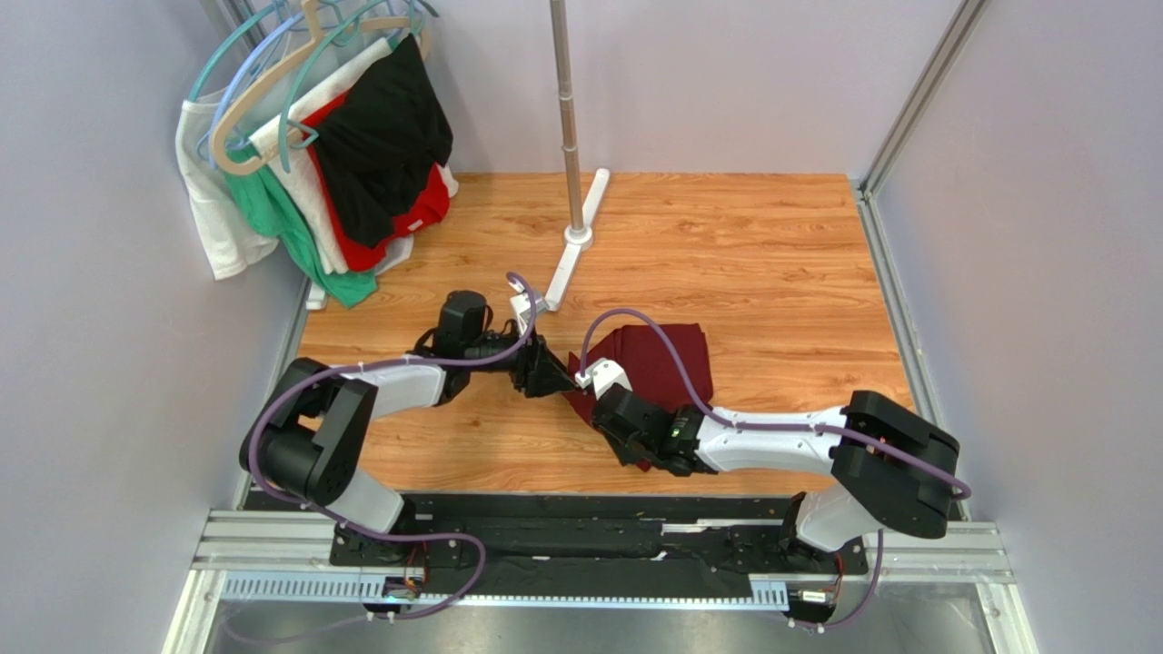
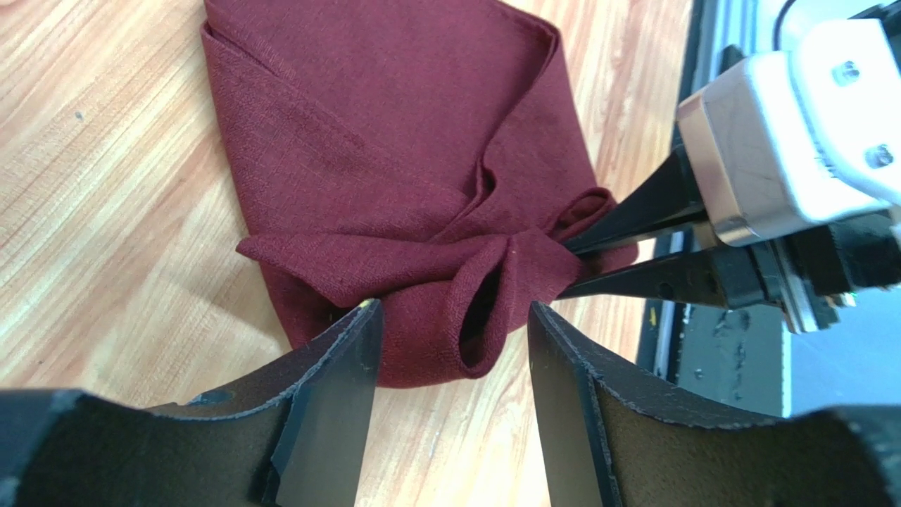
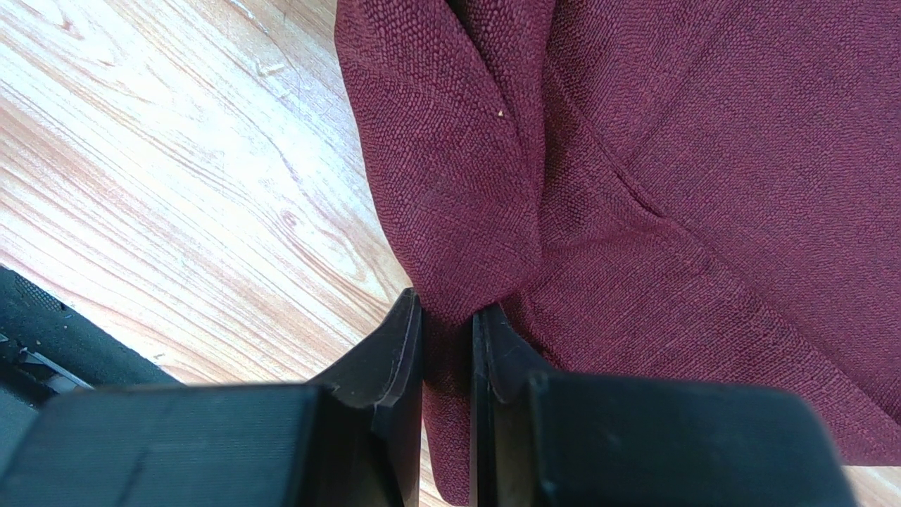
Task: Fold the napkin, place the utensils inside, and roll it up
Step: Roll the napkin at the center of the board.
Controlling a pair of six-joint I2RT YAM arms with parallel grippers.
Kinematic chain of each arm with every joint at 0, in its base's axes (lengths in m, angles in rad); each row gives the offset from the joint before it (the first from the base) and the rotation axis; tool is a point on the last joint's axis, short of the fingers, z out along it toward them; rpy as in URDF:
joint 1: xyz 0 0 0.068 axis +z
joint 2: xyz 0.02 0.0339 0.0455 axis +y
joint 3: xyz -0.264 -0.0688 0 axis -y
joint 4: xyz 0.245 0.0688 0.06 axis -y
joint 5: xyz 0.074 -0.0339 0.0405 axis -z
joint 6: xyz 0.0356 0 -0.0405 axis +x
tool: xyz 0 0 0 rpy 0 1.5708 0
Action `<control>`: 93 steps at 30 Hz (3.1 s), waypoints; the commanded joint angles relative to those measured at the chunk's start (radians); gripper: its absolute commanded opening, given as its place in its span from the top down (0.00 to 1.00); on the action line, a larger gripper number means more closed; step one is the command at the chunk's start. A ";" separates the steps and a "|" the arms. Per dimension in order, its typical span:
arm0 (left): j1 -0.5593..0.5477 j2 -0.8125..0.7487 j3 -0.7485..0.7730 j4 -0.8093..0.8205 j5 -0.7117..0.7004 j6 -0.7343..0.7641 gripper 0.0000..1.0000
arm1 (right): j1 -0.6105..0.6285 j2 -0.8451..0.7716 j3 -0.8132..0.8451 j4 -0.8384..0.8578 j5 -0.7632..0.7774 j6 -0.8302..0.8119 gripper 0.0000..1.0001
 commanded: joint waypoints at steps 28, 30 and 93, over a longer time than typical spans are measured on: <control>-0.053 0.281 0.354 -0.394 -0.185 0.113 0.90 | 0.004 0.077 -0.056 -0.084 -0.170 0.059 1.00; -0.053 0.297 0.365 -0.437 -0.233 0.117 0.91 | 0.001 0.077 -0.058 -0.085 -0.191 0.068 1.00; -0.056 -0.059 0.004 -0.302 -0.427 -0.150 0.17 | -0.242 0.063 -0.142 0.123 -0.669 0.019 1.00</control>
